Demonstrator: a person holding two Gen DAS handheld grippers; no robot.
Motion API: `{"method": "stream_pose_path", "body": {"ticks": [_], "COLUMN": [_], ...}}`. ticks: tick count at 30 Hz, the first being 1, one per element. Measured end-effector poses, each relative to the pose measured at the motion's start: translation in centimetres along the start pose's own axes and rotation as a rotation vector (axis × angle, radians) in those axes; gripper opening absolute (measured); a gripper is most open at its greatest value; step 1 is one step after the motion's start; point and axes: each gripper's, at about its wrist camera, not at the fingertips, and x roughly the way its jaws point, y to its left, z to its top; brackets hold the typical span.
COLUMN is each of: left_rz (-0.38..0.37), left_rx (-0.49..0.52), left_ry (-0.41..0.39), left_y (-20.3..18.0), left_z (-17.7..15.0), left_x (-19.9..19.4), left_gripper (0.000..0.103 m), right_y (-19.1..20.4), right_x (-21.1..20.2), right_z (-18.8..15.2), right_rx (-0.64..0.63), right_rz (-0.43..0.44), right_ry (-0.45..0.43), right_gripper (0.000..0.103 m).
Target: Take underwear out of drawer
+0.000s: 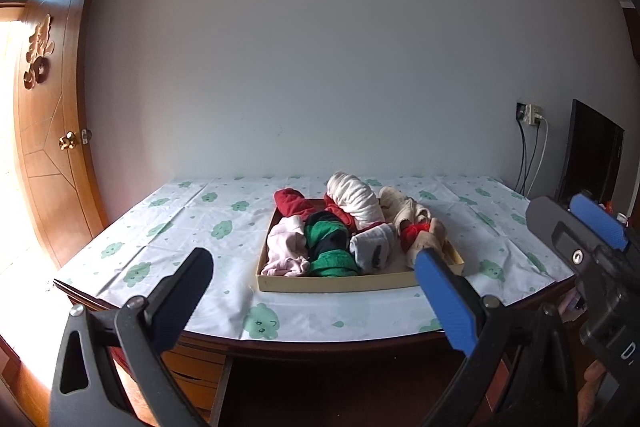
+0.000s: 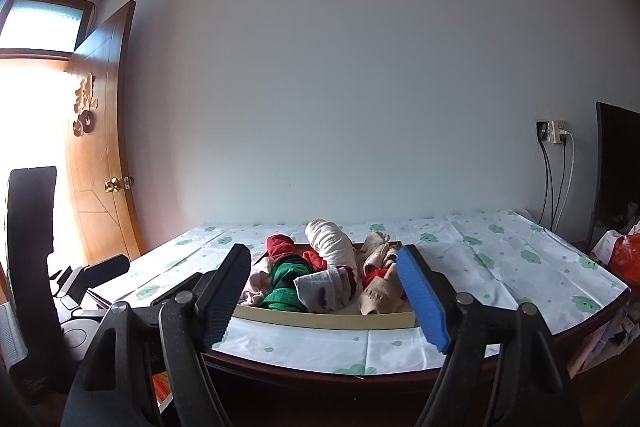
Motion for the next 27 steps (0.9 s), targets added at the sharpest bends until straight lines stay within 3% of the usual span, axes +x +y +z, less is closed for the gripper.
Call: {"method": "stream_pose_path", "body": {"ticks": [27], "left_rz": [0.022], "left_rx": [0.009], "left_ry": [0.0], "left_y": [-0.26], "left_z": [0.25], "left_x": [-0.28], "left_gripper": [0.102], "right_y": [-0.56], "right_x": [-0.43], "right_z": [-0.17], "right_rx": [0.013], "right_rz": [-0.012], "right_ry": [-0.004], "right_gripper": [0.078]}}
